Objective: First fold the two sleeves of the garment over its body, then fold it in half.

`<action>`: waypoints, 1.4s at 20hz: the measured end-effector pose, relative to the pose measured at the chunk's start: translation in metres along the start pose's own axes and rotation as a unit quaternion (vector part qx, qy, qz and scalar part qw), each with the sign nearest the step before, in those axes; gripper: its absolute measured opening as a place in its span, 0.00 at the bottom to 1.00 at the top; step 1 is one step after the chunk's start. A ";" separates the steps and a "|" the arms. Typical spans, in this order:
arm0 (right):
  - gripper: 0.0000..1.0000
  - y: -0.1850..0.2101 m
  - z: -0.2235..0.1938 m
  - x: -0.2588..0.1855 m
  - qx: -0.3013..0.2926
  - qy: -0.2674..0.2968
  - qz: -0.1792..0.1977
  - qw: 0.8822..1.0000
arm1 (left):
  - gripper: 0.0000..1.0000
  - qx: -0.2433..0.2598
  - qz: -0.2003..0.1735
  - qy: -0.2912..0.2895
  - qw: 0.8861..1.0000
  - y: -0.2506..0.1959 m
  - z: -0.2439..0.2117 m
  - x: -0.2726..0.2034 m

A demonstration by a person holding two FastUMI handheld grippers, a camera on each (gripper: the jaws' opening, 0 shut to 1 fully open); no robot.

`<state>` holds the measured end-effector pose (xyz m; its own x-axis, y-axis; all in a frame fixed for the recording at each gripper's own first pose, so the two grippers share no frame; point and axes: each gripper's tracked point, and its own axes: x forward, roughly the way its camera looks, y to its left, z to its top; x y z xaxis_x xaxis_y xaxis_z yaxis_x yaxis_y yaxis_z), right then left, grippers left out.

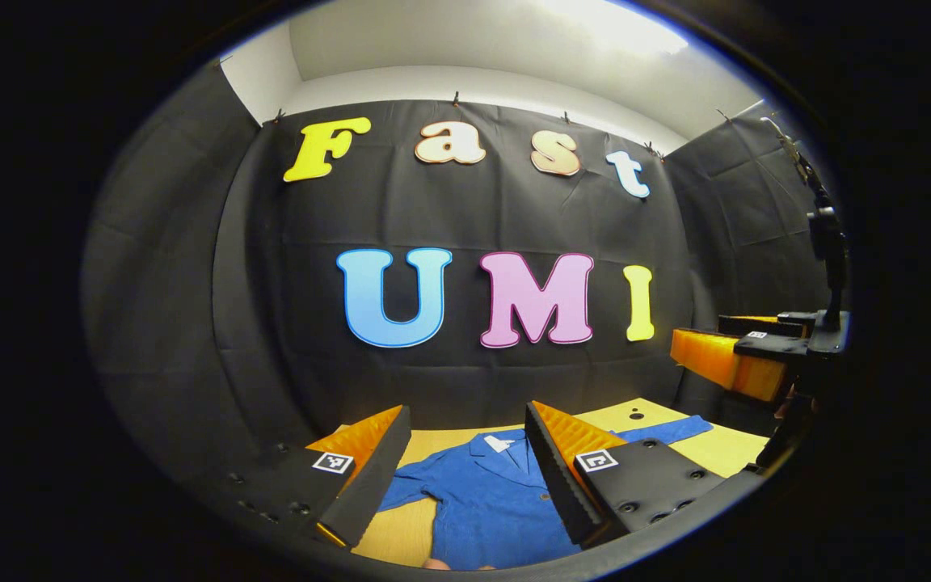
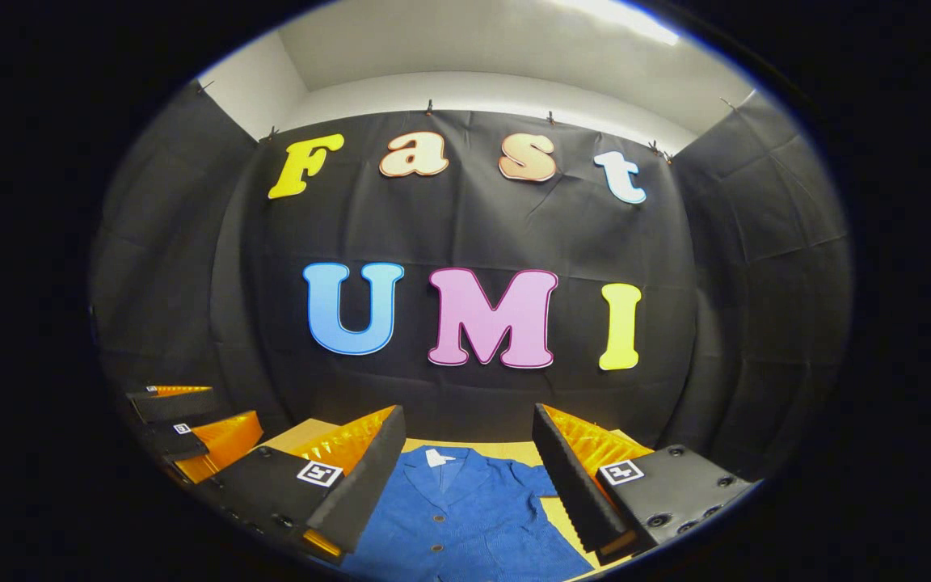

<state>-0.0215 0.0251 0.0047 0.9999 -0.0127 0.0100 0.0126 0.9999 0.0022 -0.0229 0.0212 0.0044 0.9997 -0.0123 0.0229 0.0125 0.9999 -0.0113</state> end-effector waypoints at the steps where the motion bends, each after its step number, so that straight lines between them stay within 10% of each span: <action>1: 0.96 0.005 0.000 -0.003 0.001 0.000 0.001 1.000 | 0.84 -0.005 -0.001 -0.001 1.000 0.002 -0.001 -0.004; 28: 0.96 -0.041 -0.065 0.081 0.020 0.068 0.019 0.997 | 0.82 -0.028 0.038 0.031 0.998 -0.020 -0.012 0.042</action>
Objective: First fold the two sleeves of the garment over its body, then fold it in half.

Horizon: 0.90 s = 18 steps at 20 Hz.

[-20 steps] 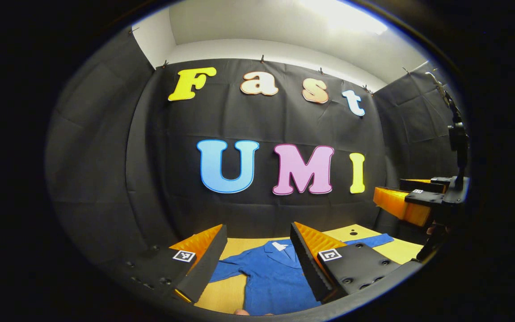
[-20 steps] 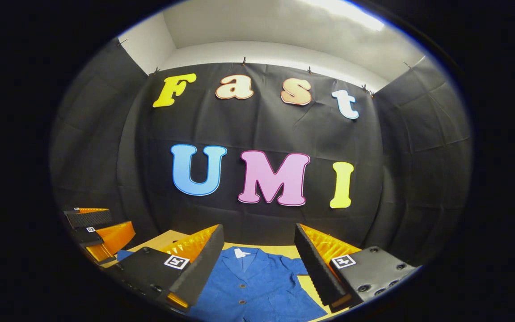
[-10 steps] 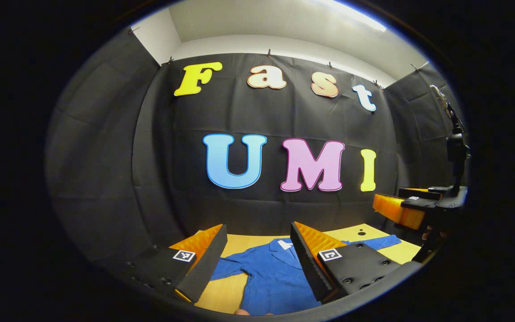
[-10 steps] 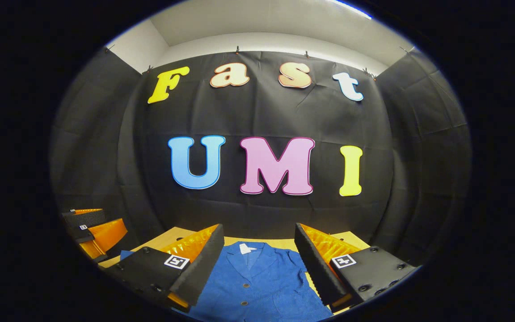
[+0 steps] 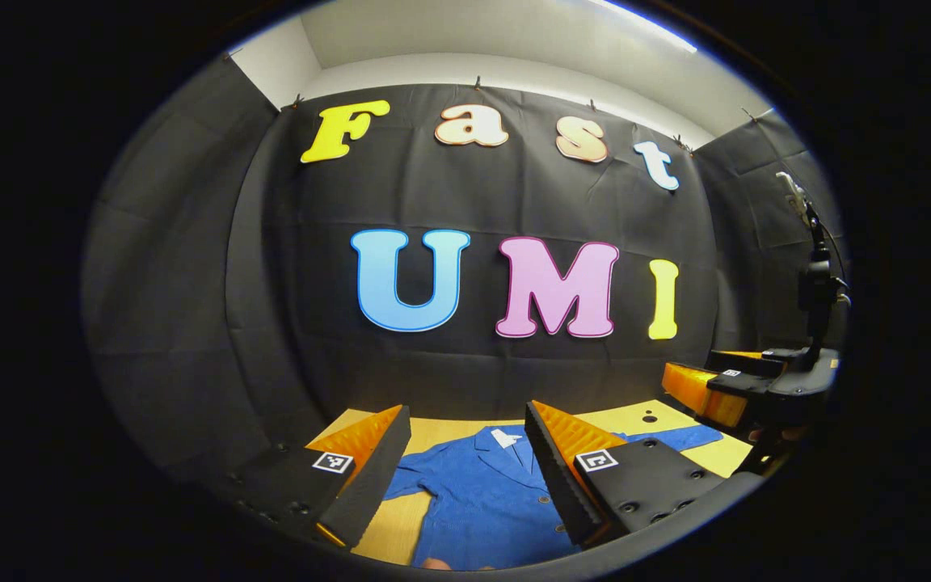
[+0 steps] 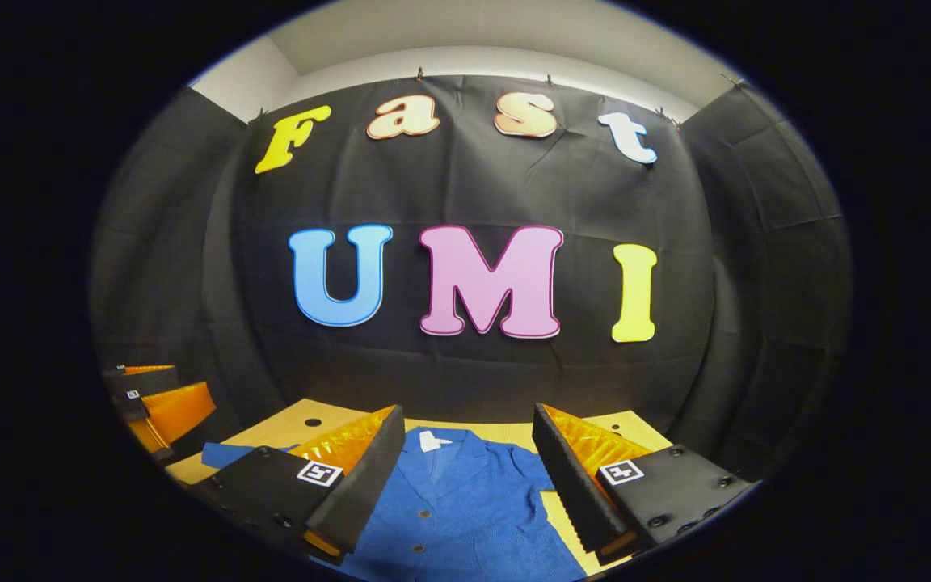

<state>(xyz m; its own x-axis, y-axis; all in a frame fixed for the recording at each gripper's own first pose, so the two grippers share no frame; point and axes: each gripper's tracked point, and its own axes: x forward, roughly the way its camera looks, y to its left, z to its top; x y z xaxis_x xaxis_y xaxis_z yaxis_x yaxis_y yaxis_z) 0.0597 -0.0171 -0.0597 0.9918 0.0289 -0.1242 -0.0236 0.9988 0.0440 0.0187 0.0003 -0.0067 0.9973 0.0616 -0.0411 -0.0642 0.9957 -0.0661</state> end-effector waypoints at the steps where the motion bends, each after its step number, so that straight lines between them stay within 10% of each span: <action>1: 0.96 -0.003 -0.002 0.006 0.008 0.003 -0.001 1.000 | 0.82 0.000 0.001 0.001 1.000 -0.002 -0.002 0.003; 18: 1.00 -0.104 -0.084 0.116 0.017 0.081 -0.033 0.996 | 0.82 -0.019 0.044 0.058 0.997 -0.056 -0.035 0.052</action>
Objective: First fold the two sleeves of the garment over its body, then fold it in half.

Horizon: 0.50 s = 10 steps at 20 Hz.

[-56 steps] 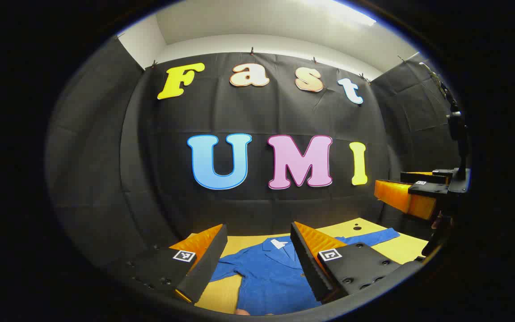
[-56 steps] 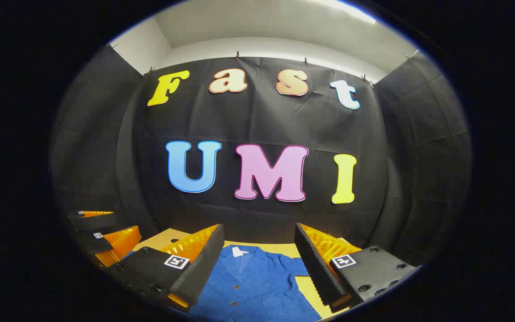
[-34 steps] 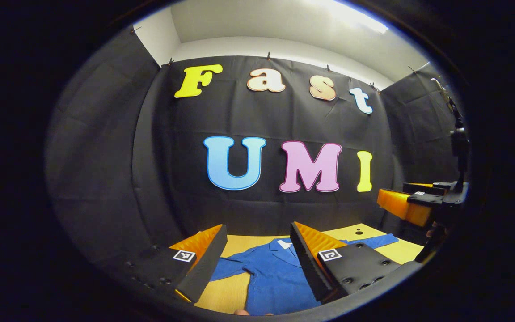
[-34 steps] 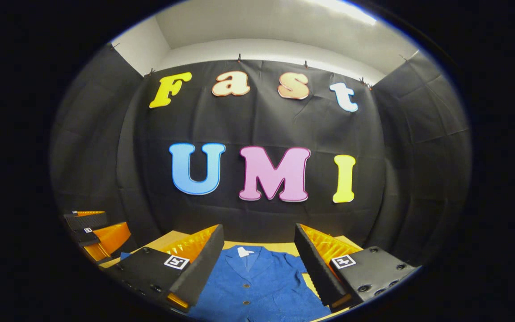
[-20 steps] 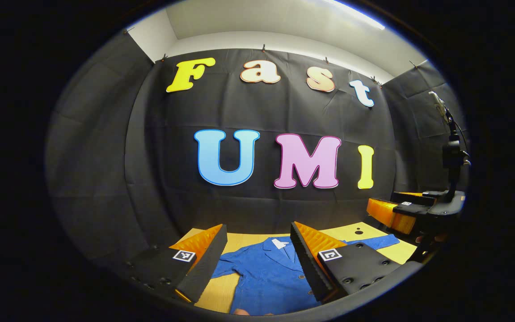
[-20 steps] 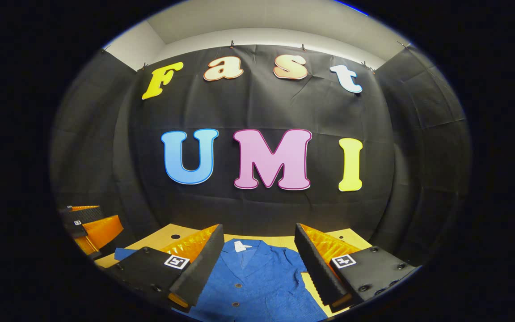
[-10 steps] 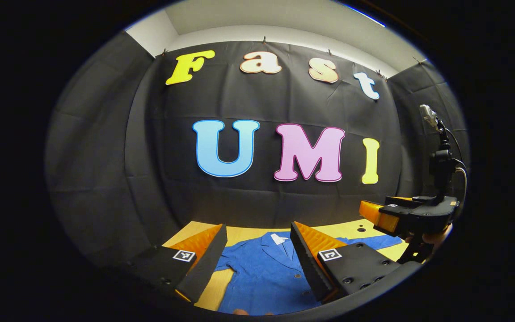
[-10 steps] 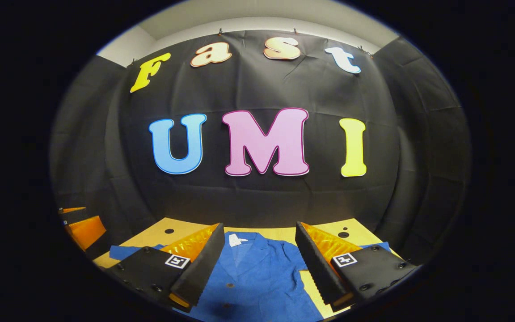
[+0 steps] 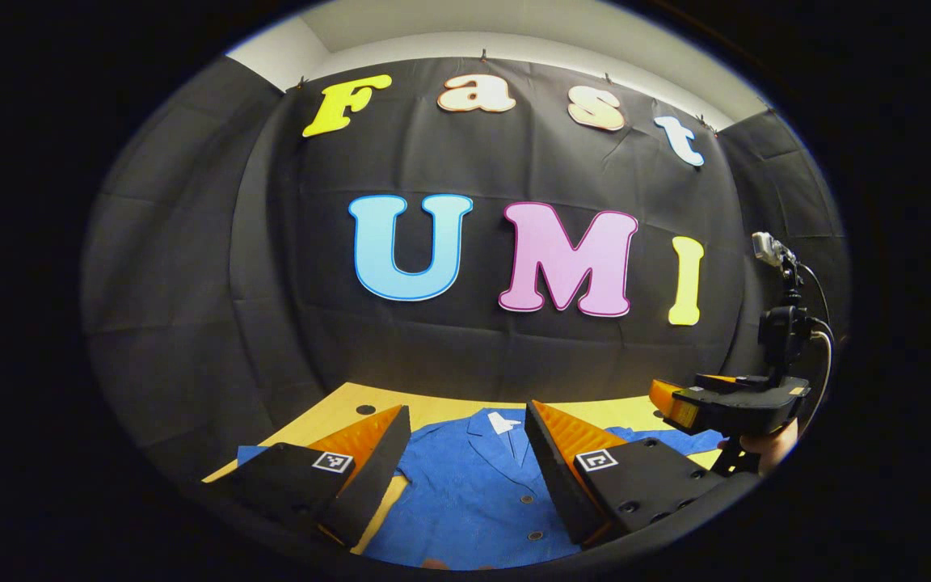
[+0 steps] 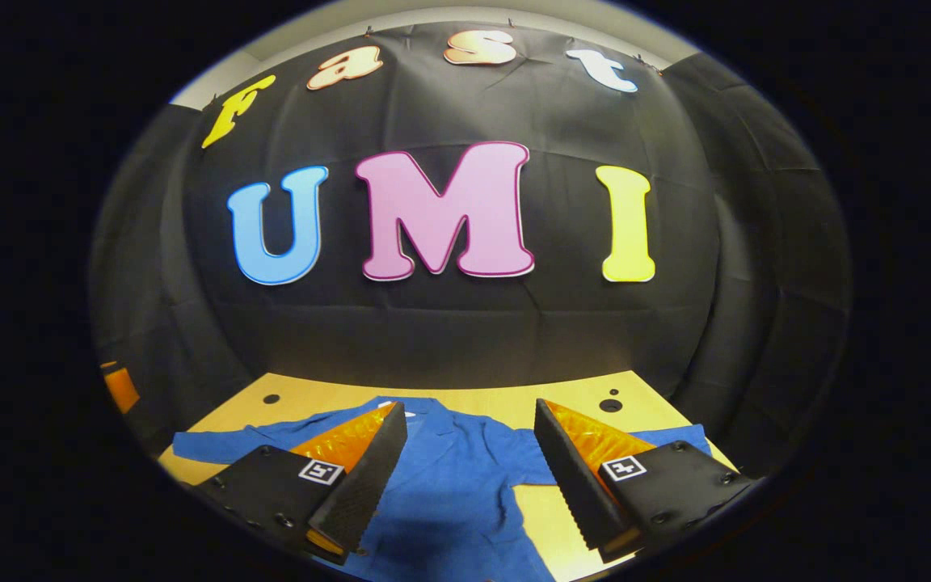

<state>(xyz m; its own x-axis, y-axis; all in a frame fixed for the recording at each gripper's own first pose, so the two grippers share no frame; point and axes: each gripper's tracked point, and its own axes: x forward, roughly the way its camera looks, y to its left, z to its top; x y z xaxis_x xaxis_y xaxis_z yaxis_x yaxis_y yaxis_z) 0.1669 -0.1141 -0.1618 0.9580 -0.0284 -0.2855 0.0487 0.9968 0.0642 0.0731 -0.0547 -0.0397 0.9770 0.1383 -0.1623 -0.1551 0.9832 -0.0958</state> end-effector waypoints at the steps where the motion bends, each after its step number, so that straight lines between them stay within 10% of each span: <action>1: 1.00 -0.013 -0.007 0.010 -0.002 0.004 -0.010 1.000 | 0.82 -0.002 0.000 0.008 1.000 -0.004 -0.005 0.003; 10: 1.00 -0.173 -0.075 0.081 0.042 0.059 -0.150 0.986 | 0.81 0.023 -0.030 0.073 0.997 -0.062 -0.034 0.039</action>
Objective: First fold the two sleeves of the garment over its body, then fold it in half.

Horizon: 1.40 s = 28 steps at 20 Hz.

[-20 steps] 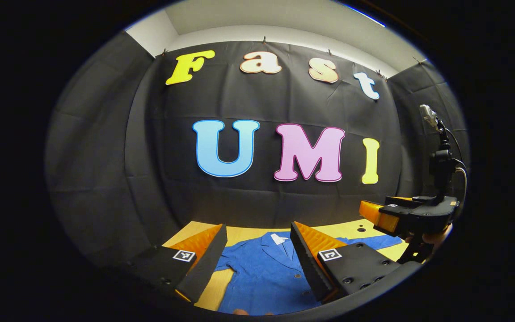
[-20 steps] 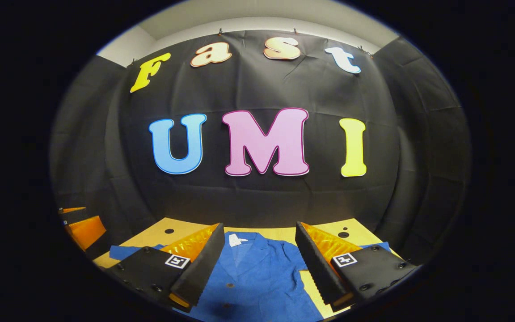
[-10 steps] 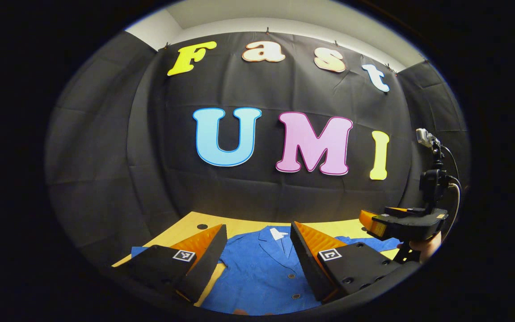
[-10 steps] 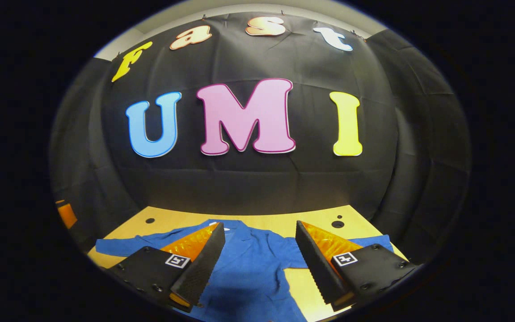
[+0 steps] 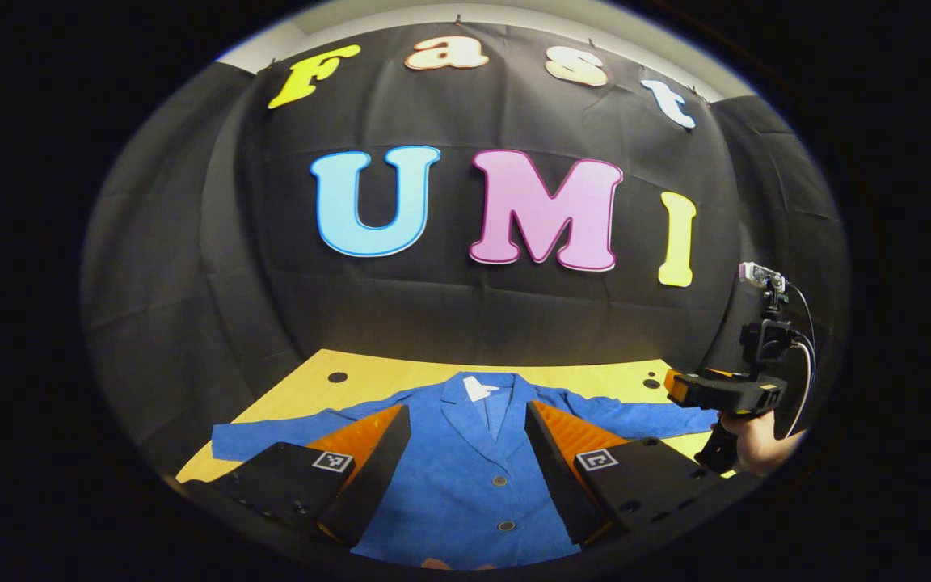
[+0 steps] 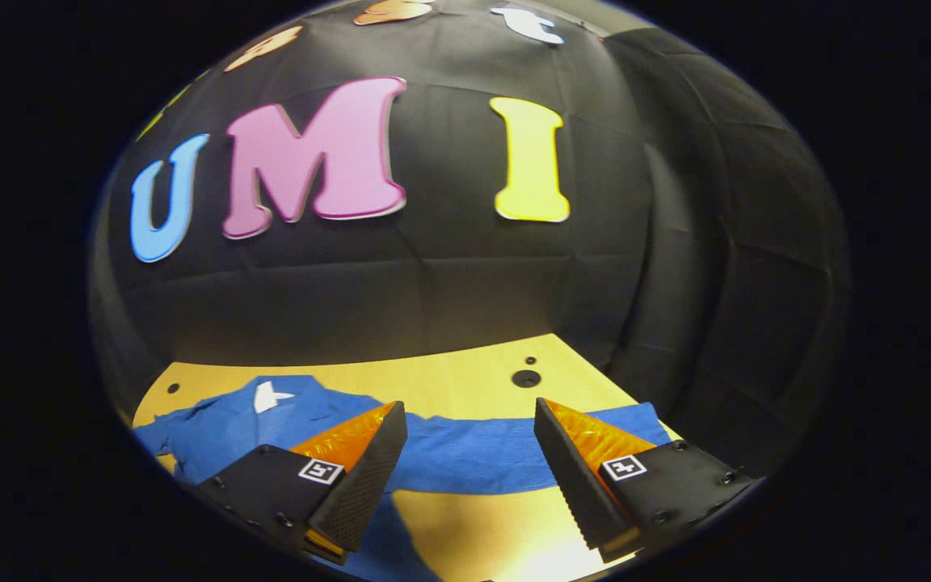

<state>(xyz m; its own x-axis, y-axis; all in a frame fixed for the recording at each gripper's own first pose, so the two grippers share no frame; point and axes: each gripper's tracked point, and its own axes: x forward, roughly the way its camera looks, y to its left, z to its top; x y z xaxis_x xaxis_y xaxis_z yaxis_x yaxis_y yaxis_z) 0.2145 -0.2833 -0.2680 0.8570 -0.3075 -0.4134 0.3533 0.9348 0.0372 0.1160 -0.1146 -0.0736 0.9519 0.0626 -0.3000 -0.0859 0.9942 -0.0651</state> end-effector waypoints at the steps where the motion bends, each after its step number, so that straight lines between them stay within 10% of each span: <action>1: 1.00 -0.020 -0.005 0.012 0.005 0.008 -0.019 1.000 | 0.81 0.006 -0.006 0.002 1.000 -0.007 -0.001 0.006; 12: 0.98 -0.220 -0.087 0.087 0.094 0.125 -0.185 0.970 | 0.82 0.034 -0.088 0.059 0.994 -0.098 -0.023 0.043; 19: 0.98 -0.236 -0.108 0.098 0.136 0.216 -0.198 0.947 | 0.83 0.055 -0.110 0.064 0.990 -0.128 -0.018 0.055; 25: 0.97 -0.229 -0.097 0.101 0.116 0.213 -0.194 0.951 | 0.83 0.030 -0.110 0.067 0.991 -0.137 -0.014 0.062; 28: 0.46 -0.208 -0.081 0.110 0.128 0.216 -0.170 0.953 | 0.83 0.021 -0.103 0.063 0.992 -0.132 -0.012 0.059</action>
<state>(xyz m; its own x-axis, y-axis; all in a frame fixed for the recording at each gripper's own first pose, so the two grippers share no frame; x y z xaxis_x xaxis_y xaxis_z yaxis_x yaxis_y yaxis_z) 0.2048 -0.4966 -0.3947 0.4615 -0.4306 -0.7756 0.7107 0.7028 0.0327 0.1802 -0.2436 -0.0938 0.9033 -0.1518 -0.4014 0.1221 0.9876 -0.0987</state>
